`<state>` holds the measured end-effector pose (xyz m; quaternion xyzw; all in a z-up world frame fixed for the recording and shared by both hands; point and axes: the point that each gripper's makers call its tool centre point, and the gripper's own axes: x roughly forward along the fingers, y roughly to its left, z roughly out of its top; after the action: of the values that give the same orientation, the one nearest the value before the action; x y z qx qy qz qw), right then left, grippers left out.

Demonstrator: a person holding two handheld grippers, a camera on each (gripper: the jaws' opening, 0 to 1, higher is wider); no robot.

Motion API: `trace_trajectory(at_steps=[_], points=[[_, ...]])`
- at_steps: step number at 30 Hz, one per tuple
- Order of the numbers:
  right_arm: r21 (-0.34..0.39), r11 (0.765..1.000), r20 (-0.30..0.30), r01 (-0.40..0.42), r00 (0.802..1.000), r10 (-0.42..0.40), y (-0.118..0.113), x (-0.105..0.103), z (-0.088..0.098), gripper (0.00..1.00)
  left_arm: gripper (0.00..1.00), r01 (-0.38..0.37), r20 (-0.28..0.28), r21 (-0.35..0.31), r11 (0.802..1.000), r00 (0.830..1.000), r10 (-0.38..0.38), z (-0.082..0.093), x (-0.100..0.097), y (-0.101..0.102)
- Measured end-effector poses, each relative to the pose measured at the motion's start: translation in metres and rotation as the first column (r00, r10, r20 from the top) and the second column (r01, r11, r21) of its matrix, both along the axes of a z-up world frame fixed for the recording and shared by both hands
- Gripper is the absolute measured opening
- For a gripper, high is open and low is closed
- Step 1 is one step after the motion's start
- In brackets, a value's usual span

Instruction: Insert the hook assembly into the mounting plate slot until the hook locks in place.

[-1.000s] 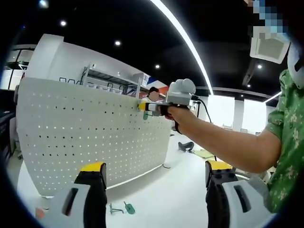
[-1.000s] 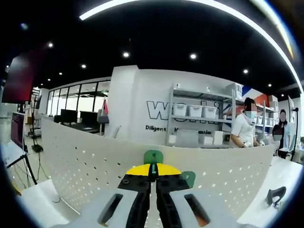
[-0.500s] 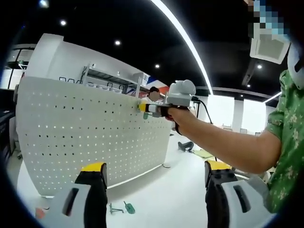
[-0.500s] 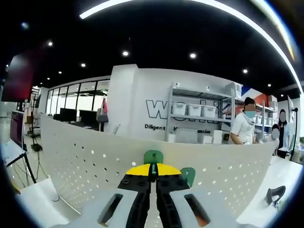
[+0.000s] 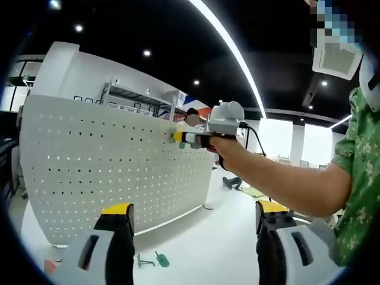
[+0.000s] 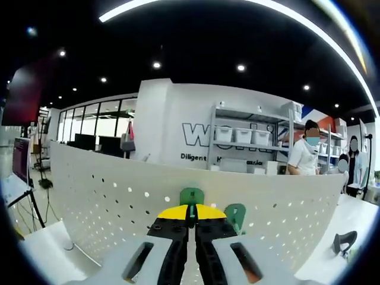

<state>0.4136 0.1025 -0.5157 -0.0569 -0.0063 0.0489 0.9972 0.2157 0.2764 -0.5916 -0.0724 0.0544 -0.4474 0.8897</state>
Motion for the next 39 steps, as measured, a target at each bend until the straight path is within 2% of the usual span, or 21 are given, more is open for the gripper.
trace_trajectory(at_steps=[39], points=[[-0.012,1.0,-0.022,-0.006,1.0,0.006,0.002,0.004,-0.011,0.01,0.84,-0.003,0.003,0.005,1.0,1.0,0.003,0.0,0.0,0.003]])
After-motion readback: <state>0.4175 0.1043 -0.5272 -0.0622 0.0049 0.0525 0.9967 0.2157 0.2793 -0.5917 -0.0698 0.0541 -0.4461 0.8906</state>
